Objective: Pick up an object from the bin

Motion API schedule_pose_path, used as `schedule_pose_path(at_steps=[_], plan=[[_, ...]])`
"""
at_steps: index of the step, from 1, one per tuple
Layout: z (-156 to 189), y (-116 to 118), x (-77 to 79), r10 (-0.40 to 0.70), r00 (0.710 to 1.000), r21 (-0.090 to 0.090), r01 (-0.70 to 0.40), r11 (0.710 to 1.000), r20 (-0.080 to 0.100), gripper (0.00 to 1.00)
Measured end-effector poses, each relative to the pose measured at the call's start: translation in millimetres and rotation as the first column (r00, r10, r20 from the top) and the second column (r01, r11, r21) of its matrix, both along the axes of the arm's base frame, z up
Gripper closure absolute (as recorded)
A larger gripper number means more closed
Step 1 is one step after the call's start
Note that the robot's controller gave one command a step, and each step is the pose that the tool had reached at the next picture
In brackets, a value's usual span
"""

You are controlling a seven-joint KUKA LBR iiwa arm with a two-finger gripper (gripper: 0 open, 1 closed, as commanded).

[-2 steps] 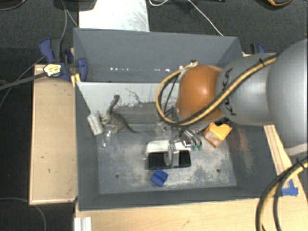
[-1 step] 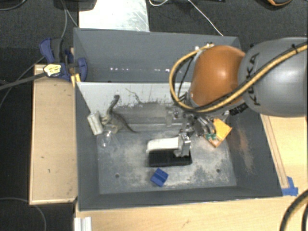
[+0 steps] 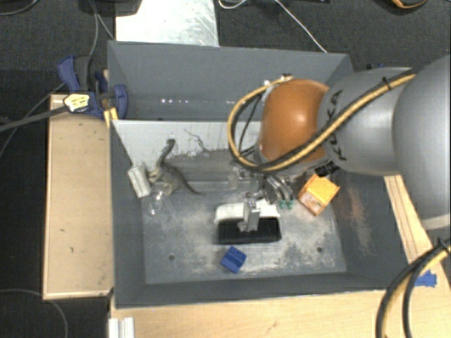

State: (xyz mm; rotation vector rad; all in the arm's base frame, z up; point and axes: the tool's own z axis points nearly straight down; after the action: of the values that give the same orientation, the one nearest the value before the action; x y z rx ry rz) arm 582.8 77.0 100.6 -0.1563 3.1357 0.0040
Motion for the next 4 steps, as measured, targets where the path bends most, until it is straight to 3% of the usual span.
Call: schedule_pose_path(at_steps=[1, 2, 4], plan=[[-31, 2, -15.4, 0.175, 0.985, 0.000, -0.175, 0.985, 0.003, 0.00], [-29, -12, -9.0, -0.104, 0.995, 0.003, 0.104, 0.995, 0.002, 1.00], [-29, -12, -9.0, -0.104, 0.995, 0.003, 0.104, 0.995, 0.002, 1.00]])
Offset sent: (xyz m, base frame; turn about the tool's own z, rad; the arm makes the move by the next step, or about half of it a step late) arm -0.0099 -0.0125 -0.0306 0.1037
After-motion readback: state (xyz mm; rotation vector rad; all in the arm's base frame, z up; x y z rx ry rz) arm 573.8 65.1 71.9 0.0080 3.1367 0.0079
